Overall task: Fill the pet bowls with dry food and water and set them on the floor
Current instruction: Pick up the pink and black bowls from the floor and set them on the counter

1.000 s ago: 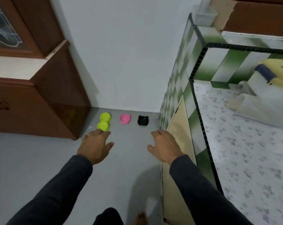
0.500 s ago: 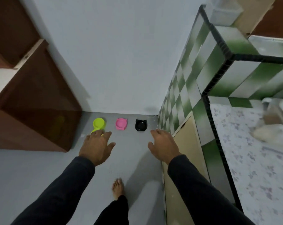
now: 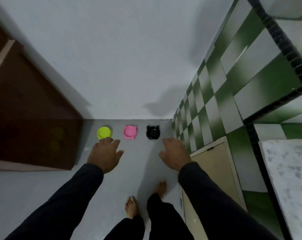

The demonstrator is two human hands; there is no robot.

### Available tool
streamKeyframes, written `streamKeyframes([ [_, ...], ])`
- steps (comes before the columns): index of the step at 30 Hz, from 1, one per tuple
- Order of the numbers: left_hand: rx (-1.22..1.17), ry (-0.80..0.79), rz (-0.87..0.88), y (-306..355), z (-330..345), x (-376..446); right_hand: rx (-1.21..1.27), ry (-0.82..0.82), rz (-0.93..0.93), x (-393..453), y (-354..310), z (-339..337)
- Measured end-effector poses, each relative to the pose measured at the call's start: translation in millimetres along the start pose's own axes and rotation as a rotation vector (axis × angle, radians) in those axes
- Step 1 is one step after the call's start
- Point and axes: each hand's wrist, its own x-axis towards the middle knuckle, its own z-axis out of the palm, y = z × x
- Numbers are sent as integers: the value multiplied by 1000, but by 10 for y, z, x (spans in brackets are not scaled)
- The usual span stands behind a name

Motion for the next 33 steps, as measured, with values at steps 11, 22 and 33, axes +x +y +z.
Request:
streamKeyframes([
  [11, -41, -132, -96, -53, 623, 1178, 103, -84, 30, 1353, 524, 428],
  [22, -103, -109, -49, -451, 2228, 2619, 131, -66, 84, 2931, 1122, 1897],
  [33, -111, -56, -103, -947, 4302, 3888, 249, -97, 226, 4379, 1666, 3832],
])
